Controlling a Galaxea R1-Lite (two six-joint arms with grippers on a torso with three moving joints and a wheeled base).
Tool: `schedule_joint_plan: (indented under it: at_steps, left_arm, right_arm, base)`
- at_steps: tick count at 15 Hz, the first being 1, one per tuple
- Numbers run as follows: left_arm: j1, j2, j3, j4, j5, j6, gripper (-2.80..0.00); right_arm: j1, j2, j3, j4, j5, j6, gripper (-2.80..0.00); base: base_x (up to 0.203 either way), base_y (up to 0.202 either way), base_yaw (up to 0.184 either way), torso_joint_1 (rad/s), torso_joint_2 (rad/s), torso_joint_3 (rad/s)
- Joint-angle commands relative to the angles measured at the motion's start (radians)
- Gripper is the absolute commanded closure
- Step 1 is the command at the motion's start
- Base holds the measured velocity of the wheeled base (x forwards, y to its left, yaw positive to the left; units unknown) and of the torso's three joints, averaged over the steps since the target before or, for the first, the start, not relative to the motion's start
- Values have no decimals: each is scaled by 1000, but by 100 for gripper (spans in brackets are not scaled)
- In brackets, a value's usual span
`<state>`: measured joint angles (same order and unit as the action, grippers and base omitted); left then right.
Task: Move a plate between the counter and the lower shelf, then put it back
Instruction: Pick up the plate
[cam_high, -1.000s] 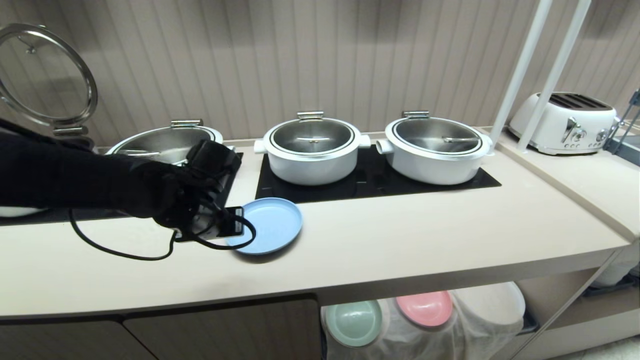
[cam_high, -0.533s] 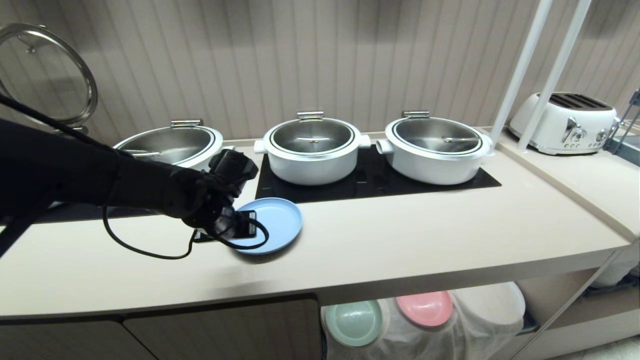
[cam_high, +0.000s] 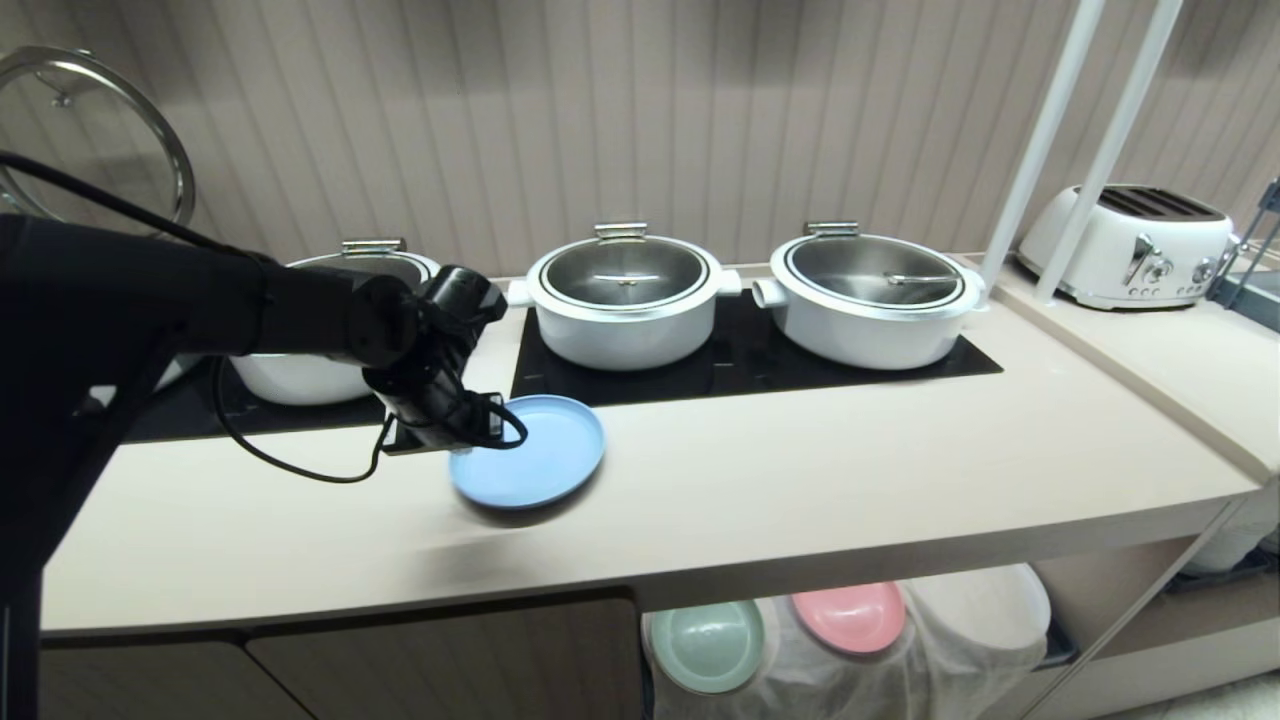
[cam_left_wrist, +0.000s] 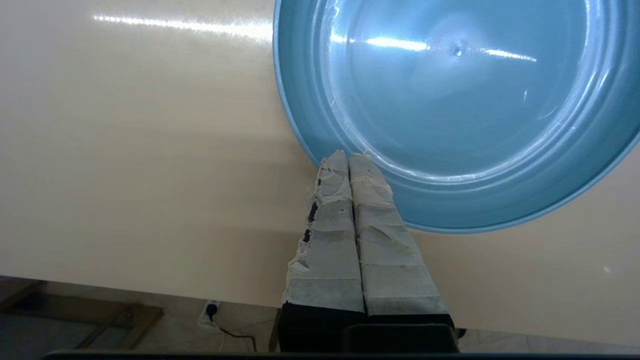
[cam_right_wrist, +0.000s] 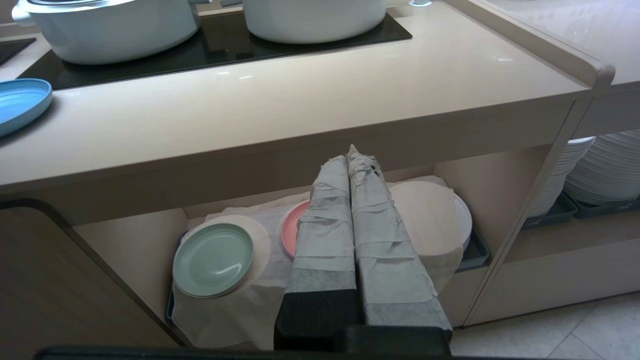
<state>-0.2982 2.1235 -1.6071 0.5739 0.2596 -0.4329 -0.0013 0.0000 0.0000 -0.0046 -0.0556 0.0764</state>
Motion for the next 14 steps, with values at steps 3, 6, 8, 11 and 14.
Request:
schedule_joint_plan:
  at_steps: [3, 6, 8, 11, 14]
  left_arm:
    - [42, 21, -24, 45, -5, 36, 0]
    - [62, 37, -38, 43, -9, 45, 0]
    - [60, 39, -50, 43, -37, 45, -280]
    - [60, 52, -66, 20, -46, 44, -280]
    - [63, 69, -89, 17, -75, 45, -280]
  right_arm:
    - [1, 0, 0, 0, 0, 0, 0]
    - [1, 0, 0, 0, -1, 0, 0]
    - [1, 0, 0, -1, 0, 0, 0]
    - [1, 0, 0, 0, 0, 0, 0]
    - [1, 0, 0, 0, 0, 0, 0]
  base:
    - [0, 0, 0, 0, 0, 0]
    - [0, 0, 0, 0, 0, 0]
    - [0, 0, 0, 0, 0, 0]
    - [0, 0, 0, 0, 0, 0]
    - [0, 0, 0, 0, 0, 0]
